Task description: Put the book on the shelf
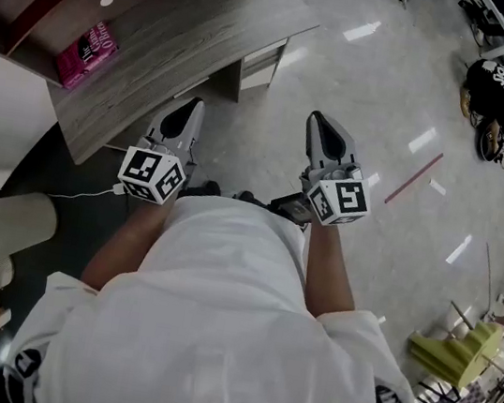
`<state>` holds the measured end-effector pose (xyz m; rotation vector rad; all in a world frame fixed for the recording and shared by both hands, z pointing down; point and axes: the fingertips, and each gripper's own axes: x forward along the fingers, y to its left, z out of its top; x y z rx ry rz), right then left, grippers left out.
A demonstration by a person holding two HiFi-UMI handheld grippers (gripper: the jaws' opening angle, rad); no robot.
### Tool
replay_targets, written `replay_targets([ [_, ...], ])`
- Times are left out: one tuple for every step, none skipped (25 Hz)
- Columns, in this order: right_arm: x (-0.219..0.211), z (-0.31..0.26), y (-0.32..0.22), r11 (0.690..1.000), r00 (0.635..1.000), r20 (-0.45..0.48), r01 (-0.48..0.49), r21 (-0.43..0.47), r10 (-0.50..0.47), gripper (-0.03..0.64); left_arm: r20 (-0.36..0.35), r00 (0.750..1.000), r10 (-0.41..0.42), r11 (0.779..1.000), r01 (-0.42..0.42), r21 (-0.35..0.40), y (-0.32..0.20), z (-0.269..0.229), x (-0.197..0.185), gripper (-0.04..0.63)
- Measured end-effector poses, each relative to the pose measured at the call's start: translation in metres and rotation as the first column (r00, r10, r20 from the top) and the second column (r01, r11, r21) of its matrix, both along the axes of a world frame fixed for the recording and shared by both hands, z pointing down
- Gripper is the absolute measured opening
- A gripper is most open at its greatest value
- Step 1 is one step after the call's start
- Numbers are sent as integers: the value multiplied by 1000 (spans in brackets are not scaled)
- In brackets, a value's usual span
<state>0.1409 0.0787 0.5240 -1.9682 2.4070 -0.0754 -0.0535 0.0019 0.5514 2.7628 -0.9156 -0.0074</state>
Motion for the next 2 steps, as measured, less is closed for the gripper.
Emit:
replay_targets([
  [0,0,0,1000,1000,-1,4,-1,-4,15,2,1000,-4,1000,4,-2,0,0,1,11],
  [0,0,0,1000,1000,-1,8,-2,-8,15,5,1000,-8,1000,8,-4,0,1,2,11],
])
